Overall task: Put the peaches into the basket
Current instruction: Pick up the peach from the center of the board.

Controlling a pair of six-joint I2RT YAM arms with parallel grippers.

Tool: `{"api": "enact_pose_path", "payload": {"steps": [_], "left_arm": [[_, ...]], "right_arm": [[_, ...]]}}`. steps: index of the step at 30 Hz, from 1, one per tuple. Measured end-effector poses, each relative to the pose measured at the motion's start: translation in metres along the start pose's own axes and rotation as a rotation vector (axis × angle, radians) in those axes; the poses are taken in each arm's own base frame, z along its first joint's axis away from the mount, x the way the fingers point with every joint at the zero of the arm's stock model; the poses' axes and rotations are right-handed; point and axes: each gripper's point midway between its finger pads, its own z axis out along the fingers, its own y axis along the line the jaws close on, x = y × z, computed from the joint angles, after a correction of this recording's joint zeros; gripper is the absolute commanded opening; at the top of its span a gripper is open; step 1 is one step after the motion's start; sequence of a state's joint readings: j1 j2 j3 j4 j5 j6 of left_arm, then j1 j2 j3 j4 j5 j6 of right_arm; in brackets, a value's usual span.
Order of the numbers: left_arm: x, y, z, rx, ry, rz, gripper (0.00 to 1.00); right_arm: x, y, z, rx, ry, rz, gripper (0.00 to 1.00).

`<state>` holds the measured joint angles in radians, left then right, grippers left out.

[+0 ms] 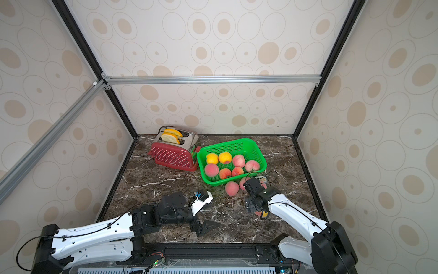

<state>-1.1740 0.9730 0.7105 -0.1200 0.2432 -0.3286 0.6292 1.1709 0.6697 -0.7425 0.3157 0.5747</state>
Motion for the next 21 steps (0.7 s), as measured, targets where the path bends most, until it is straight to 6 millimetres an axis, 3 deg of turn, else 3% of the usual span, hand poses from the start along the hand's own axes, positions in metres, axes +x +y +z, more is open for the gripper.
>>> {"api": "enact_pose_path", "payload": {"steps": [21], "left_arm": [[-0.015,-0.006,-0.013,0.021,-0.065,-0.012,0.99]], "right_arm": [[0.006,0.003,0.007,-0.012,0.004,0.029,0.89]]}}
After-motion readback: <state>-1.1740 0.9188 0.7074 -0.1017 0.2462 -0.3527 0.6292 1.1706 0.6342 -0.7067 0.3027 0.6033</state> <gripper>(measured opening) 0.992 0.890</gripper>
